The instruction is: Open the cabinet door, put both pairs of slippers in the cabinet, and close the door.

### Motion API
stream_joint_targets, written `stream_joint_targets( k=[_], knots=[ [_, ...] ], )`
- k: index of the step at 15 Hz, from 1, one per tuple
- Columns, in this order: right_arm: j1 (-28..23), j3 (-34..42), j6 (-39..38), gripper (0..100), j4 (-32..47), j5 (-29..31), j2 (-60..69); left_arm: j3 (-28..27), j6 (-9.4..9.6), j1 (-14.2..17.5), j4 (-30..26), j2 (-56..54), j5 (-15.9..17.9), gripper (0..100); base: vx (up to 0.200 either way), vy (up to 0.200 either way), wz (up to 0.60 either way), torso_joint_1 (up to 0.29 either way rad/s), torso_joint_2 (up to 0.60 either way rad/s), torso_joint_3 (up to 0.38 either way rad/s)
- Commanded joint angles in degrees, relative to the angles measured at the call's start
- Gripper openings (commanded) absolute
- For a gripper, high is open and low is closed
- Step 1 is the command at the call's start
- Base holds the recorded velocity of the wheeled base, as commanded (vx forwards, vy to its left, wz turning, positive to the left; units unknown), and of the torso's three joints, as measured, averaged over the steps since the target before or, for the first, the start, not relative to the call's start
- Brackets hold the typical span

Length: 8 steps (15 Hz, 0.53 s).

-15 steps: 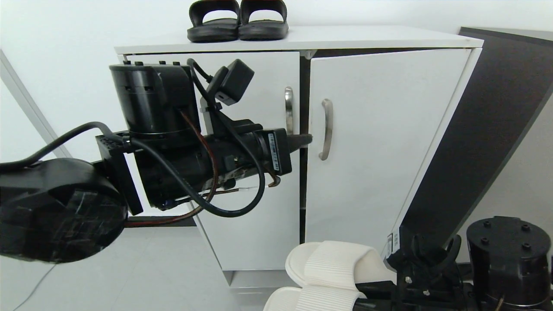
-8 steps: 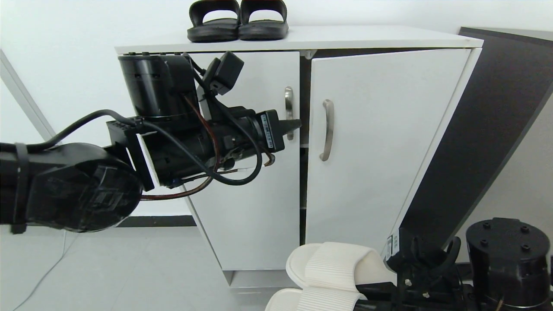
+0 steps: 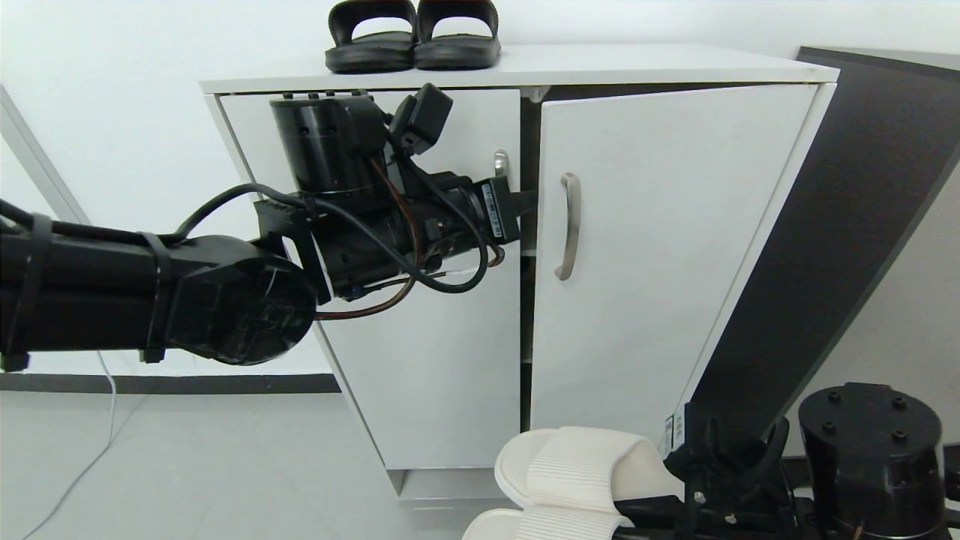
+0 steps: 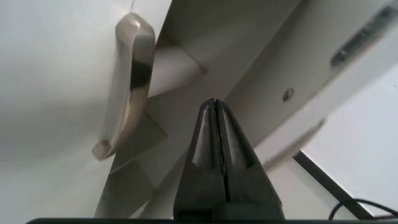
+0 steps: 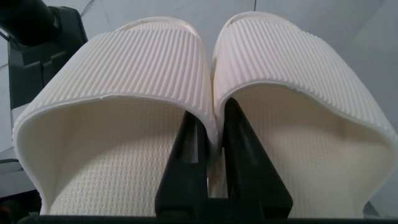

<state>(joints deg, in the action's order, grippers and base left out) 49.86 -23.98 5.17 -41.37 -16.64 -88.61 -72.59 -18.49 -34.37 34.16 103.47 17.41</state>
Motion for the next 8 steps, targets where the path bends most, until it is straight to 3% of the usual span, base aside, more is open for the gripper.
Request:
stream_joint_targets(
  k=[1, 6, 8],
  knots=[
    [0.4, 0.0, 0.0, 0, -0.1, -0.1, -0.6, -0.9, -0.05, 0.0, 0.0, 1.5, 0.0, 0, 0.000, 0.000, 0.00, 0.000, 0.00, 0.000],
    [1.8, 0.9, 0.0, 0, 0.0, -0.1, -0.9, -0.8, -0.32, 0.0, 0.2, 1.6, -0.1, 0, -0.200, 0.000, 0.00, 0.005, 0.00, 0.001],
    [3.4, 1.9, 0.0, 0, -0.1, -0.1, -0.3, -0.7, -0.23, -2.6, 0.2, 1.2, -0.4, 0, -0.200, 0.000, 0.00, 0.005, 0.00, 0.002]
  ],
)
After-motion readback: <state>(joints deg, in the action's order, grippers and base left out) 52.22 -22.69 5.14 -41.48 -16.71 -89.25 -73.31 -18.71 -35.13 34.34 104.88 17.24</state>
